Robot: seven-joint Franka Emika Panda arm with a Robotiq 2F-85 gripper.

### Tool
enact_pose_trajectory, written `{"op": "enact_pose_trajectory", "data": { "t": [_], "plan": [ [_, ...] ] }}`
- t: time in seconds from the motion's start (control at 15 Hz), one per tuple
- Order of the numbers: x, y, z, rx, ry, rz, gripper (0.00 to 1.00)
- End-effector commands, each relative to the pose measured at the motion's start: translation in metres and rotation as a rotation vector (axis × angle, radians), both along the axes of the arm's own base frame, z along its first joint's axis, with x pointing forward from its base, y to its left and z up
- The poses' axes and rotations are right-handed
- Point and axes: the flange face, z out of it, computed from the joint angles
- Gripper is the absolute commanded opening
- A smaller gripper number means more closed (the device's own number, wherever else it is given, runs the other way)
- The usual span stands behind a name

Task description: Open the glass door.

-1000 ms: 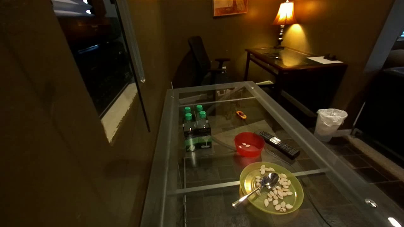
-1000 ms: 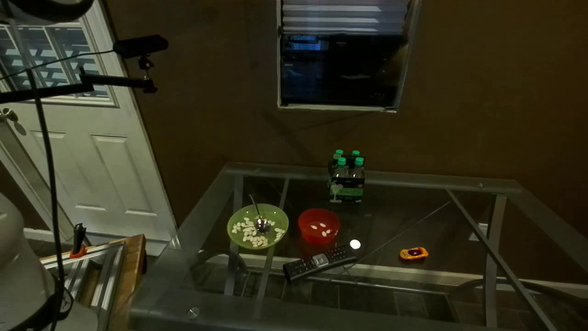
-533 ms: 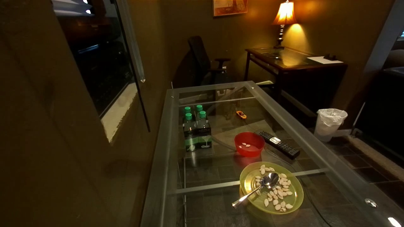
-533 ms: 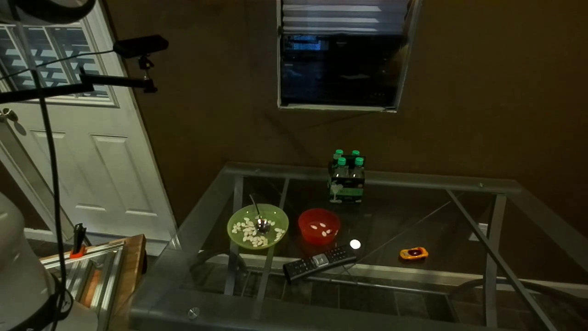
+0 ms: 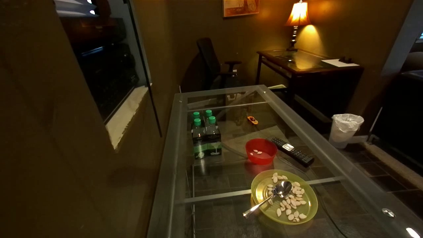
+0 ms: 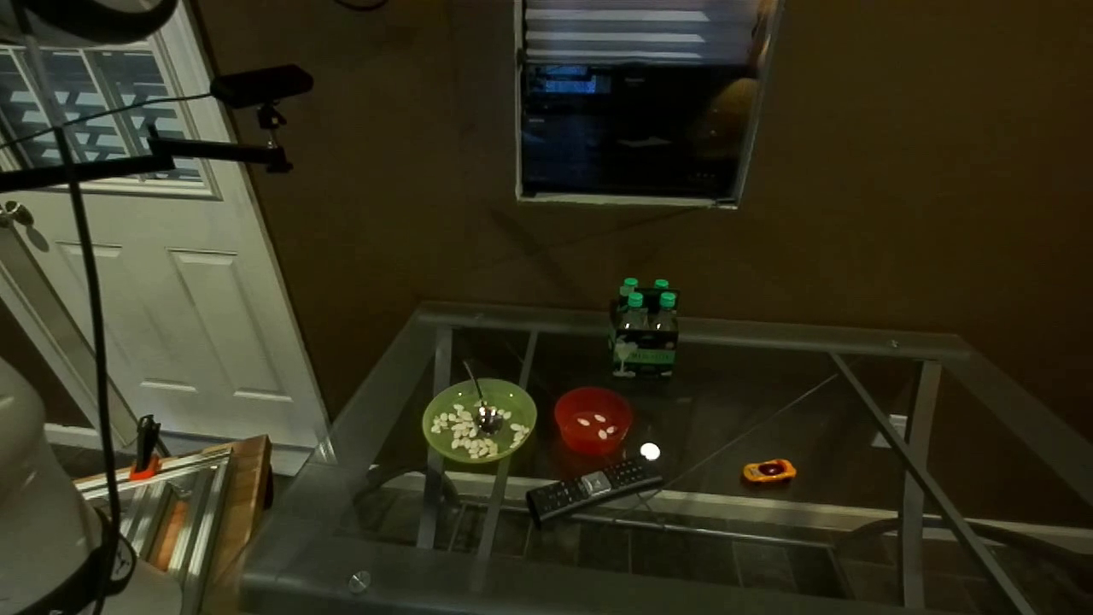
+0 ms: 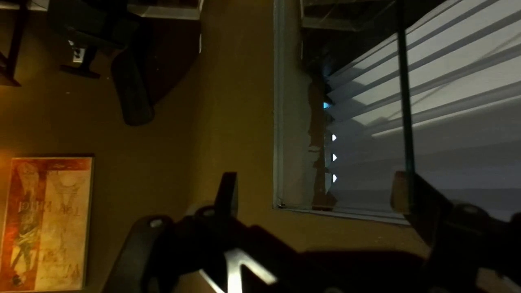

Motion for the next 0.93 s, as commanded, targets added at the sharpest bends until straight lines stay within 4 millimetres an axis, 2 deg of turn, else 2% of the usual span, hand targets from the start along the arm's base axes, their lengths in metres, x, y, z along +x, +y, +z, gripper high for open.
{"op": "enact_pose_trajectory", "data": {
  "t": [0.0,0.4,0.67,0.87],
  "plan": [
    [0.006,-0.013,0.003,-0.05,-0.036,-0.034,1.0],
    [0.022,-0.05,0.008,-0.084,-0.058,-0.142,1.0],
    [0.031,-0.086,0.017,-0.097,-0.07,-0.219,1.0],
    [0.04,-0.117,0.015,-0.091,-0.04,-0.277,1.0]
  ]
}}
